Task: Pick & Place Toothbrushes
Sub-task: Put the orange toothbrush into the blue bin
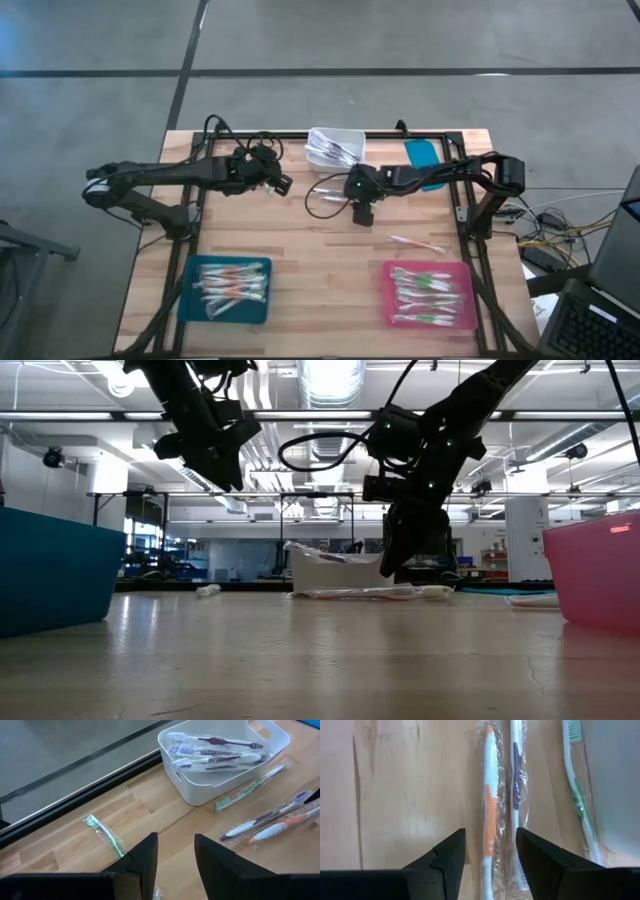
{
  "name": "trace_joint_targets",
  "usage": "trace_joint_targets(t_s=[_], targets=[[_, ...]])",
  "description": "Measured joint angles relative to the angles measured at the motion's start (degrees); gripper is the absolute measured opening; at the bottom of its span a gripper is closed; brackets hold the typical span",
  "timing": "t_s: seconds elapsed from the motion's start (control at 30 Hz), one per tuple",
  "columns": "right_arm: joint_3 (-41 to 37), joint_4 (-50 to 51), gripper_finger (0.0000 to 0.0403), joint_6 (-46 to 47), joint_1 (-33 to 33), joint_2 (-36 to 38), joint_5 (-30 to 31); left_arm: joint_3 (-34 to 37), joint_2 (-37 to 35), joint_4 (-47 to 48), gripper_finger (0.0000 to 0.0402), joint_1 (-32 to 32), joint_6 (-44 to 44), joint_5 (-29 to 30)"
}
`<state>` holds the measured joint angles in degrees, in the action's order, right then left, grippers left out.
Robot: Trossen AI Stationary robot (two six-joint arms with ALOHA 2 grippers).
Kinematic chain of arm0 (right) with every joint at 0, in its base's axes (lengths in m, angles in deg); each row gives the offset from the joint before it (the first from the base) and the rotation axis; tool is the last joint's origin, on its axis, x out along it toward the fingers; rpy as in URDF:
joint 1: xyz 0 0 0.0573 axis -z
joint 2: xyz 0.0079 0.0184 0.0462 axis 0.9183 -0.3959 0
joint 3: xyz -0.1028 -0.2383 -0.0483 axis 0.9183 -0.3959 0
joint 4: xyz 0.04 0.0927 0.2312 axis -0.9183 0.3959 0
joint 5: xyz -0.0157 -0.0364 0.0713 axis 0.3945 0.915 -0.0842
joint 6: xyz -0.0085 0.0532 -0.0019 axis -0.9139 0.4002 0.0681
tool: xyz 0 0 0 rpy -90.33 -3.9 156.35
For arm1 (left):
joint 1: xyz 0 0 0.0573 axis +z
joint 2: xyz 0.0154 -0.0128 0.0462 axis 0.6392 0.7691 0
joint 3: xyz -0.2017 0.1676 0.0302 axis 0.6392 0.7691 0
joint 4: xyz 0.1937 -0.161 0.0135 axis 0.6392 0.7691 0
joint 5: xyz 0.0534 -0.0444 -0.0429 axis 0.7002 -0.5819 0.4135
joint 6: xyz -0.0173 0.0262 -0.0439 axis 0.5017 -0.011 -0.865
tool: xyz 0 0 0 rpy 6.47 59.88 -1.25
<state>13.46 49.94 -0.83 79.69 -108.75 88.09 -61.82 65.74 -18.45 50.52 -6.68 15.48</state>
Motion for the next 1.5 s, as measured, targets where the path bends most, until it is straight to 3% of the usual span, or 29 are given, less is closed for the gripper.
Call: trace_joint_targets(t_s=[0.5,1.3,1.5], targets=[[-2.4,-3.3,0.0162,1.5,0.0,-0.4,0.0,0.0,0.0,0.0,0.0134,0.0,0.0,0.0],[-10.0,-8.4,0.0098,8.0,-0.1,-0.2,-1.7,0.0,0.0,0.0,0.0135,0.0,0.0,0.0],[-10.1,-8.0,0.0066,8.0,-0.5,-0.2,-2.1,0.0,0.0,0.0,0.0133,0.0,0.0,0.0]])
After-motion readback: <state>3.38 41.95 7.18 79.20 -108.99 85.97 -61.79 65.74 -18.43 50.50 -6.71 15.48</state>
